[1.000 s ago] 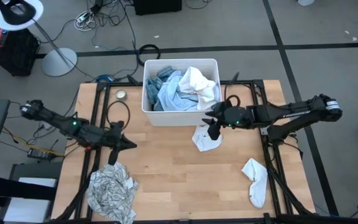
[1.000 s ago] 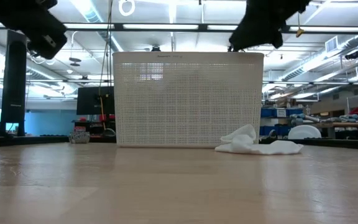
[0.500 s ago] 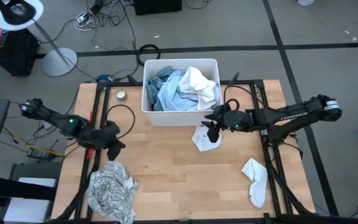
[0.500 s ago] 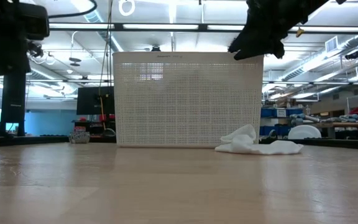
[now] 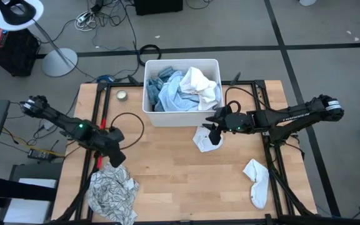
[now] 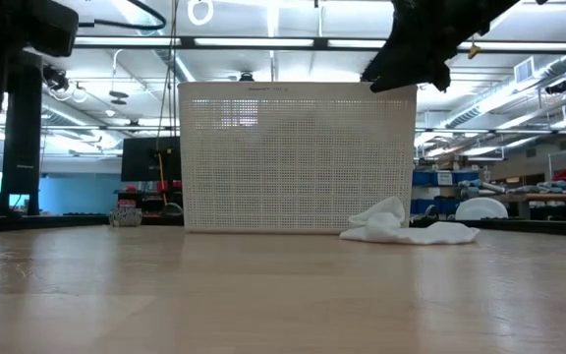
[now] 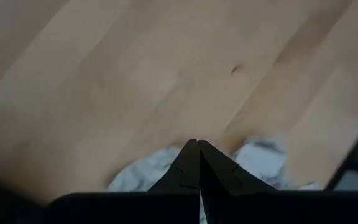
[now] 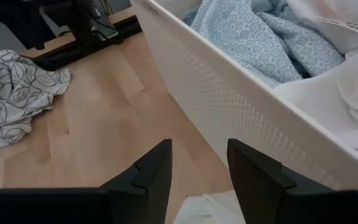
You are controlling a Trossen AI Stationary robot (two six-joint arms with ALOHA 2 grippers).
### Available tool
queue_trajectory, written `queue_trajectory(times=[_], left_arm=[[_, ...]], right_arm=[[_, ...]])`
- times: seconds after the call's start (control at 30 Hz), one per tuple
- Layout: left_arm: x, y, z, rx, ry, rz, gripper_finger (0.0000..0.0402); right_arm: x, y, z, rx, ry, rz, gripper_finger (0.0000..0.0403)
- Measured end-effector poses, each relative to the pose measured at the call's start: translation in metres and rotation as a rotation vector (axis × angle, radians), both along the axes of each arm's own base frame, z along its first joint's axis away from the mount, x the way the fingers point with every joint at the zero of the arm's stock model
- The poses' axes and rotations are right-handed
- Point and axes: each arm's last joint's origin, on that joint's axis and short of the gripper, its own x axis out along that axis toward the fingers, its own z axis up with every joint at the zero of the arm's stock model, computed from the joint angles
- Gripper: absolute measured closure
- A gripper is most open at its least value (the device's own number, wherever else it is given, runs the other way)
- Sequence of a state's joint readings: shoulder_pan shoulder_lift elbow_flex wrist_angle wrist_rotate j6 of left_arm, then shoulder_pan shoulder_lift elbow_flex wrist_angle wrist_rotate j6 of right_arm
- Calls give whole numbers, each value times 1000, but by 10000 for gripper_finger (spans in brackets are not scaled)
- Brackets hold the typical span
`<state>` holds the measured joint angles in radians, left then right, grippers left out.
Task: Sort clothes
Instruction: Put the white polo shirt into the laundry bin
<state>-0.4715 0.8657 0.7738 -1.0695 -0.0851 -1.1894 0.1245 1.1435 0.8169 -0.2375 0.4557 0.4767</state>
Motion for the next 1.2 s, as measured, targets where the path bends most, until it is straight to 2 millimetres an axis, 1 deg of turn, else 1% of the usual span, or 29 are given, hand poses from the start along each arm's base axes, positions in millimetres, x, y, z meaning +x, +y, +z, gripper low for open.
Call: queue_trajectory(times=[0.07, 0.13, 0.23, 0.3, 0.53, 0.67, 0.8, 0.9, 1.03, 1.2], left_arm=[[3, -6, 7, 14, 67, -3, 399], [7, -13, 16, 17, 96, 1, 399], [14, -26, 28, 16, 56, 8, 399], [15, -35, 32, 21, 41, 24, 399], [3, -66, 27, -2, 75, 50, 399], [-1, -80, 26, -29, 45, 25, 399], [-1, -85, 27, -65, 24, 18, 397], [-1, -88, 28, -91, 15, 28, 388], [-2, -88, 27, -116, 41, 64, 362], [-3, -86, 23, -103, 57, 69, 318]], right_arm=[[0, 1, 0, 0, -1, 4, 247], [0, 3, 0, 1, 0, 9, 248], [-1, 5, 0, 13, -2, 12, 249], [-1, 8, 0, 20, -5, 18, 248], [-3, 20, 0, 6, -7, 48, 249], [-4, 26, 0, -21, -12, 37, 249], [-5, 28, 1, -42, -18, 13, 250], [-5, 28, 1, -43, -23, 6, 250], [-5, 28, 1, -33, -27, 1, 252], [-5, 28, 1, -33, -26, 1, 252]])
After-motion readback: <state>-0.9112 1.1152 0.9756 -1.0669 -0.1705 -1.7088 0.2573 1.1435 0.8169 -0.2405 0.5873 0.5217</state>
